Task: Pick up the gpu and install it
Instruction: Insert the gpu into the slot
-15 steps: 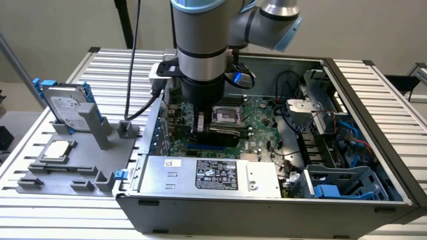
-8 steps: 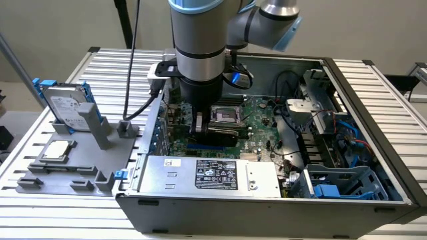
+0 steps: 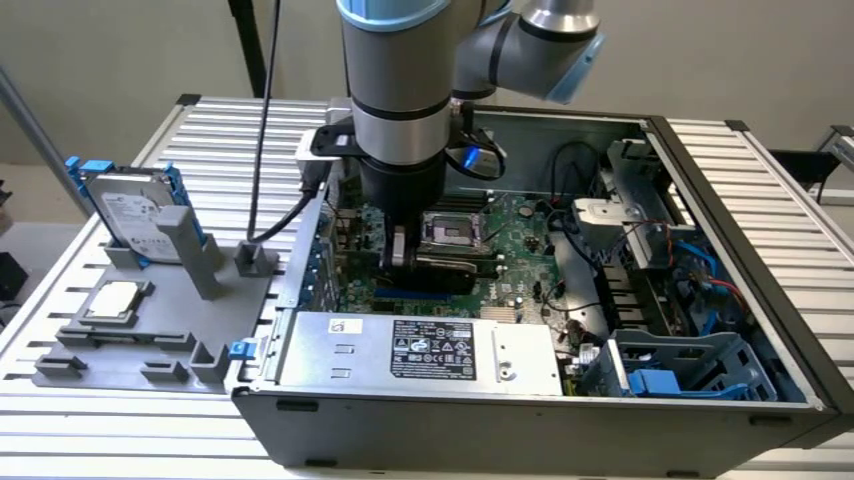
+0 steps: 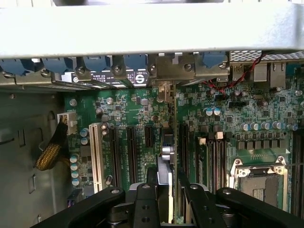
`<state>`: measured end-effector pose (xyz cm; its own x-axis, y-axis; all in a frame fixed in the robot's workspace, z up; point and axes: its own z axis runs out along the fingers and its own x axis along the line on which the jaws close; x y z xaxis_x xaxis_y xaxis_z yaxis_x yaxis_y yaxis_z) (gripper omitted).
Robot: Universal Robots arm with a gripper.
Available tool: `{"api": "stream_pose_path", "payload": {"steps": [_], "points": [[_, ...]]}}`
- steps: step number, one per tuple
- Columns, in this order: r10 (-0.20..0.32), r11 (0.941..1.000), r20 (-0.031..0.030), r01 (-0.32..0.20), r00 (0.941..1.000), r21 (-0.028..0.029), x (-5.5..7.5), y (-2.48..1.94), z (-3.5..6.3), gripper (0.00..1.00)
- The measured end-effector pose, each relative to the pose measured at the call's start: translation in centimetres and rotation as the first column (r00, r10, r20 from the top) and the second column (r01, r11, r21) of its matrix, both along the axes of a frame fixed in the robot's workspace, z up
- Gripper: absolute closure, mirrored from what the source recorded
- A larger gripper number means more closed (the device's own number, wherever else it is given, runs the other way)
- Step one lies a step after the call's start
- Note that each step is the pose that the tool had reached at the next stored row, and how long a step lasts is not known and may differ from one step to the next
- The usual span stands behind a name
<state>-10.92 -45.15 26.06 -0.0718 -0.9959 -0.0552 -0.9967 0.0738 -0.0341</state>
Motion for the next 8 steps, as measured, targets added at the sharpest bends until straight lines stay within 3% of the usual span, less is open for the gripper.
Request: {"api": "stream_pose_path", "payload": {"steps": [8], "points": [[0.011, 0.9999, -0.0003, -0.011, 0.9999, 0.0, -0.05, 0.0, -0.23, 0.73]]}}
